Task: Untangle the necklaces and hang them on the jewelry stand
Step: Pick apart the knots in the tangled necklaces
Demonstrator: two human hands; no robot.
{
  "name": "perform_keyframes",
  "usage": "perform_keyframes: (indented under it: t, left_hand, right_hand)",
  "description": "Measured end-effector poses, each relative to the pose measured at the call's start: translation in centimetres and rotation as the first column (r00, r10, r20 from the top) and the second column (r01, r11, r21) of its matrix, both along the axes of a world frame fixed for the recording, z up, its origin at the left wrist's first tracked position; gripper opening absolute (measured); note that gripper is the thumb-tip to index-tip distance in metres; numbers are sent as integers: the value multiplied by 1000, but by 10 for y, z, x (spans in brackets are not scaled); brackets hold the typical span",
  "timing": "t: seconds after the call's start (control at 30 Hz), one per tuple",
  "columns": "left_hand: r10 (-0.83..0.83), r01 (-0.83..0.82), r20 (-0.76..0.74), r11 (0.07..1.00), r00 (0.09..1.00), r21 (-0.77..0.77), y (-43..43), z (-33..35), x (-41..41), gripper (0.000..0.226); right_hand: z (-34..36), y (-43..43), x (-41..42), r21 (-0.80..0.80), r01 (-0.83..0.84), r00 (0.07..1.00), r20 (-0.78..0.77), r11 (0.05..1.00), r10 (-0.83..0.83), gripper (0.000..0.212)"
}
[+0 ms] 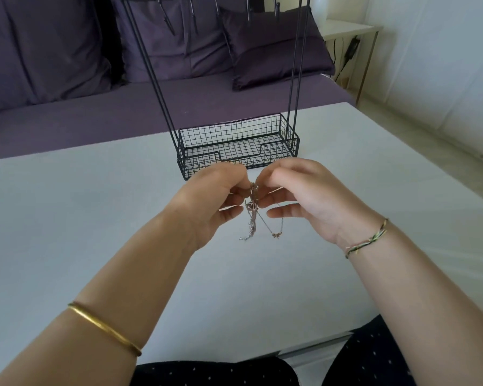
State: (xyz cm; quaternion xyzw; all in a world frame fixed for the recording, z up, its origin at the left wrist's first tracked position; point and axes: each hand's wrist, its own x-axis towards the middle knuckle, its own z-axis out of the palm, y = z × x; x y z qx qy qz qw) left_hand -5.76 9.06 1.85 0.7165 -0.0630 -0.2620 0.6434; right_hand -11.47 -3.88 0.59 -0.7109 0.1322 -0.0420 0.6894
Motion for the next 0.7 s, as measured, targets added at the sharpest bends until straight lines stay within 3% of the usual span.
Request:
perform_keyframes:
  t: [0.2, 0.33, 0.57, 0.7]
  left_hand:
    - [-27, 18, 140, 997, 990, 71, 2, -1, 1, 28]
    - [-48, 18, 234, 992, 971, 127, 3, -1, 2, 25]
    - [-260, 25, 483, 898, 836, 439, 0, -4, -5, 14]
    - [-261, 17, 523, 905, 811, 425, 1, 0, -5, 13]
  right_hand:
    - [-1, 1, -3, -237, -3, 996, 84, 971, 24, 13]
    - [-3, 0, 0, -274, -12, 997, 70, 962, 32, 12]
    - [-5, 4, 1, -375, 63, 992, 124, 925, -17, 15]
    - [-8, 2, 2, -322, 47, 993, 119, 946, -9, 12]
